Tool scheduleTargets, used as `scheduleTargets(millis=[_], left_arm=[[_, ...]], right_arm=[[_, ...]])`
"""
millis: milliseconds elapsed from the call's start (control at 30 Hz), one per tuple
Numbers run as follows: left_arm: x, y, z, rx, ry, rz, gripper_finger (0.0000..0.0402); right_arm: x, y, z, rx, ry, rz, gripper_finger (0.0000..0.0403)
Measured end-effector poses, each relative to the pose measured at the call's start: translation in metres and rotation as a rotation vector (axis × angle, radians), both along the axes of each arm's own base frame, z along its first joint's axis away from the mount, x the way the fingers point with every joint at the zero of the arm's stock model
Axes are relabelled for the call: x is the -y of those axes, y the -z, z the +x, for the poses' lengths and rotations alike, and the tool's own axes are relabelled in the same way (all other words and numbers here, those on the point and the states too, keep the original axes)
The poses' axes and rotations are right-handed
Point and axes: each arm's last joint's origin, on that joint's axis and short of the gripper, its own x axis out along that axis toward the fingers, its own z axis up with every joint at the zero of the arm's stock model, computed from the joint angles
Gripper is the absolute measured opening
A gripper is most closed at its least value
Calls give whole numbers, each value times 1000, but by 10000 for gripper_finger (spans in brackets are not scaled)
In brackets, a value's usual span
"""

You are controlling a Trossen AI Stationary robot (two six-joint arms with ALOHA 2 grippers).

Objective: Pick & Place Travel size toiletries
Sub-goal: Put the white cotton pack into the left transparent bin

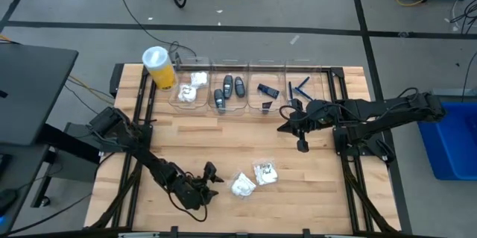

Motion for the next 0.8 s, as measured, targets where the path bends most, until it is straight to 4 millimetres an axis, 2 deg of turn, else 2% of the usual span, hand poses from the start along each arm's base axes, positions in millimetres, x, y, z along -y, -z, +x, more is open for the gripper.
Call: scheduleTargets(millis=[267, 633, 800], left_arm=[[1, -2, 3, 63, -32, 16, 259], [19, 17, 33, 68, -65, 154, 247], [17, 18, 35, 86, -126, 168, 240]], right_arm=[[0, 0, 0, 0, 0, 0, 9], [0, 0, 0, 0, 0, 0, 9], [0, 0, 0, 0, 0, 0, 8]])
